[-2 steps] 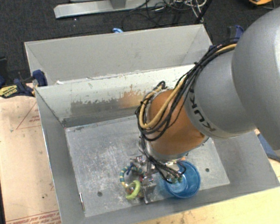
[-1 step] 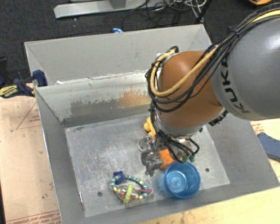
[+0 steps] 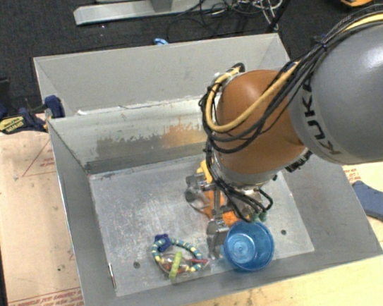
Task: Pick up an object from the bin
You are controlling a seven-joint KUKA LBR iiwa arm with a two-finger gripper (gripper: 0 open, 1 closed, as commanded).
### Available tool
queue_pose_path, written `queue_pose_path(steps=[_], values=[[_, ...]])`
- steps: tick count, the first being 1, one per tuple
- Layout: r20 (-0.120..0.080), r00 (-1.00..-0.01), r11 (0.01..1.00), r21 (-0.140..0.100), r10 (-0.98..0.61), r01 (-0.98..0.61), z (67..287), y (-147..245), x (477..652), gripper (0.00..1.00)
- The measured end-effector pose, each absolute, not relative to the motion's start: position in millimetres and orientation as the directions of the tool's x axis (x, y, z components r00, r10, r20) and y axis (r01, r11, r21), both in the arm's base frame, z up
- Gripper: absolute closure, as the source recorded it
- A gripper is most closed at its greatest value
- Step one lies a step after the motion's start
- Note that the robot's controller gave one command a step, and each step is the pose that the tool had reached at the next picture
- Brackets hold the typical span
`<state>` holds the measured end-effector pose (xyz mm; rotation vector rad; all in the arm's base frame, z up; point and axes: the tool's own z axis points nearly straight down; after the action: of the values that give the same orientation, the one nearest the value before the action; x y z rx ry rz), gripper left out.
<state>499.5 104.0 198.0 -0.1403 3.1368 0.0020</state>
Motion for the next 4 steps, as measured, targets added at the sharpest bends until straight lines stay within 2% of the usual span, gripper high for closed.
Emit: queue_pose_path(steps=[1, 2, 3, 4], values=[[-0.002, -0.996, 0.996, 0.001, -0.089, -0.089, 198, 104, 499.5, 0.00], [-0.008, -0.989, 0.989, 0.001, -0.147, -0.147, 162, 116, 496.8, 0.00], [-0.005, -0.945, 0.945, 0.000, -0.328, -0.328, 104, 142, 490.4, 0.00], [-0.019, -0.964, 0.964, 0.000, -0.267, -0.267, 77, 148, 498.7, 1.00]])
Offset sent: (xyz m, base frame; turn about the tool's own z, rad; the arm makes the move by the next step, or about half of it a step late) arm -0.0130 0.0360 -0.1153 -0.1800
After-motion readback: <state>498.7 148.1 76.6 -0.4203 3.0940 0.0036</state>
